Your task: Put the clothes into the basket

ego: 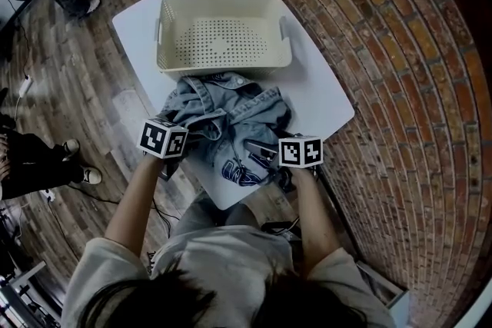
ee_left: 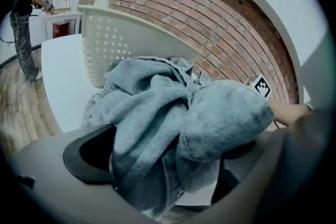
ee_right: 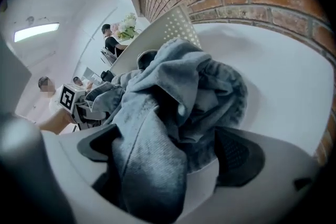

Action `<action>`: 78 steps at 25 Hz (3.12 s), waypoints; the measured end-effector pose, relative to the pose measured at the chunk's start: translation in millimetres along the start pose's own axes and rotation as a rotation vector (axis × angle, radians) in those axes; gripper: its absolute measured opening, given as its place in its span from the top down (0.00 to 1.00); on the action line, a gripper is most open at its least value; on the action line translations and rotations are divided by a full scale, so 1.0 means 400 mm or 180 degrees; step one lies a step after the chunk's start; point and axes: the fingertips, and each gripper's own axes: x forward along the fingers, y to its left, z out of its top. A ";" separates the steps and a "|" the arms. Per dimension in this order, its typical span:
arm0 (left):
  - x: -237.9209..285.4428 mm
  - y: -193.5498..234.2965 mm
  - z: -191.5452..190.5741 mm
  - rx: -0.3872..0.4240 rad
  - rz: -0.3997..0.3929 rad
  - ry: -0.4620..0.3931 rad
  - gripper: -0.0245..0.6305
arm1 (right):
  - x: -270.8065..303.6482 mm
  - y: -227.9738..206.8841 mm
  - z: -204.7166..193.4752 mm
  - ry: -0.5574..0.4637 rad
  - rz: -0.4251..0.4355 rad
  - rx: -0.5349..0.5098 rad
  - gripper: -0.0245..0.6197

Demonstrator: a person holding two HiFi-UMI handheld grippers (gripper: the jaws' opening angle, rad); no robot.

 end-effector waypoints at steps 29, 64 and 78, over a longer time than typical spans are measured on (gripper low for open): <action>0.076 -0.116 -0.018 -0.0059 -0.0561 -0.0172 0.31 | 0.095 0.129 0.034 0.0132 0.0233 -0.1021 0.46; -0.408 -0.426 0.278 0.1211 0.0325 -0.1977 0.36 | -0.374 0.522 0.267 -0.1670 -0.0082 -0.2825 0.53; -0.433 -0.355 0.482 0.1299 0.0525 -0.2106 0.36 | -0.358 0.539 0.487 -0.1827 0.0014 -0.2975 0.53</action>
